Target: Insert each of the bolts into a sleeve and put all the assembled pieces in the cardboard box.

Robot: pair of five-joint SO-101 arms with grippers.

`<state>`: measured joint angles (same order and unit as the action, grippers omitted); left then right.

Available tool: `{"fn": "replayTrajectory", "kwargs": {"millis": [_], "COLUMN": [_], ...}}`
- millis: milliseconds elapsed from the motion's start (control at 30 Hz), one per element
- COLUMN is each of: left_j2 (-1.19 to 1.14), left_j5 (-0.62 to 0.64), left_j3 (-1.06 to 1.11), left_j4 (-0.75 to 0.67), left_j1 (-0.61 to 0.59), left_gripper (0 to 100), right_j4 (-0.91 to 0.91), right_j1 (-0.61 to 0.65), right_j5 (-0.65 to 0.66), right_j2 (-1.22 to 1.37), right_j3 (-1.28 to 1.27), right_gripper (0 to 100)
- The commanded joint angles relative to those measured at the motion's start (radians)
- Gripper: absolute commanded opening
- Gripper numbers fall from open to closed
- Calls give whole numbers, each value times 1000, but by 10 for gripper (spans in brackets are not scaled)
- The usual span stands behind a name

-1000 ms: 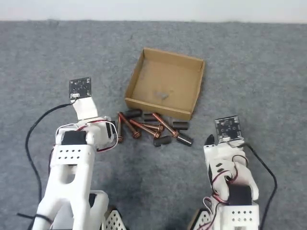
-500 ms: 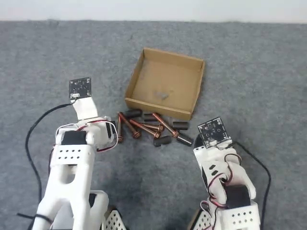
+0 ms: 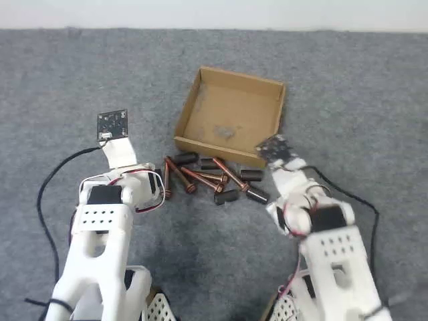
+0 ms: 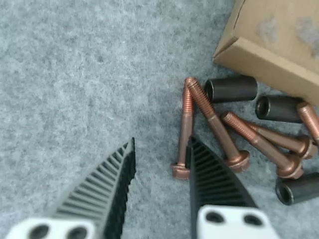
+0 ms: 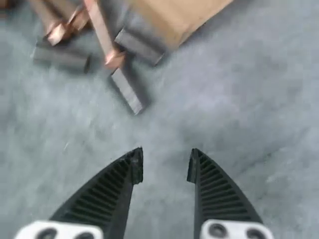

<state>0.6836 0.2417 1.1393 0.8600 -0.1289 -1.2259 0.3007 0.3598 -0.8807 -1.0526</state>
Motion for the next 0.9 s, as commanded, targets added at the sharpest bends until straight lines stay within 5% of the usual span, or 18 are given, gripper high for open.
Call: {"fn": "replayTrajectory", "kwargs": {"millis": [0,100,233,533,867], "left_j2": [-2,-2,-2,-2,-3], "left_j5": [9,8,-2,-54,-54], "left_j3": [-15,-15,-15,-13,-2], "left_j4": [-23,-23,-23,-23,-48], "left_j1": [-3,-3,-5,-5,-5], "left_gripper": [163,163,163,163,163], "right_j4": [-91,-47,84,344,380], "right_j1": [97,174,242,143,125], "right_j5": [9,37,358,416,508], "right_j2": [101,124,116,127,186], "right_j3": [104,101,52,-51,-48], "right_gripper": [137,137,136,138,138]}}
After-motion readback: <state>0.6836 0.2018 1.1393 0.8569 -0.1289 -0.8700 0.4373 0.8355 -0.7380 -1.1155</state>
